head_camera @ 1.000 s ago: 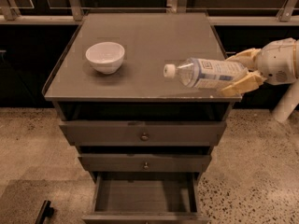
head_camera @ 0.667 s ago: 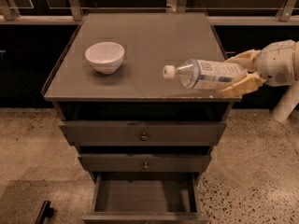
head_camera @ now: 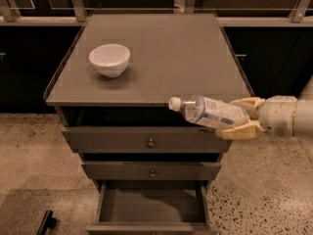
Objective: Place blue plastic bottle into bottom drawer
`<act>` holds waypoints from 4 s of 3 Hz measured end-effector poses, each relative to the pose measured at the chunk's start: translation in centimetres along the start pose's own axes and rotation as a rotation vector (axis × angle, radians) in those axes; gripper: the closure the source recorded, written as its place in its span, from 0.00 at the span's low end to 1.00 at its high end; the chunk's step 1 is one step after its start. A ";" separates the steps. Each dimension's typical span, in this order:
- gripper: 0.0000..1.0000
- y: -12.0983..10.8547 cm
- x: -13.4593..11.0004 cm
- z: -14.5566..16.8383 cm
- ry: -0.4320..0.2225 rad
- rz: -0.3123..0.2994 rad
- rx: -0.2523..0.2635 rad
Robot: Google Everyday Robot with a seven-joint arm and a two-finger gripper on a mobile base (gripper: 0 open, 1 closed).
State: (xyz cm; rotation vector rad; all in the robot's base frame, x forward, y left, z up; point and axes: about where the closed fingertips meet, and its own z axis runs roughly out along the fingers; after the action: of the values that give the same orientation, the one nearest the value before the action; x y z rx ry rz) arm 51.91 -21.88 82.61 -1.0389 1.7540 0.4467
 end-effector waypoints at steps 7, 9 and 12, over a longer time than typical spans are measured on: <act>1.00 6.2 26.6 8.0 0.112 0.517 -0.004; 1.00 8.7 38.8 14.9 0.161 0.740 -0.090; 1.00 10.9 44.8 19.0 0.219 0.850 -0.147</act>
Offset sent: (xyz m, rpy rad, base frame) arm -0.0174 0.0002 -0.0620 0.0815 0.0806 -0.0655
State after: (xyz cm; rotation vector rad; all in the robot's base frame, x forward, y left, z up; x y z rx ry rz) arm 48.39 -22.07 32.91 -0.3906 2.3511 1.0232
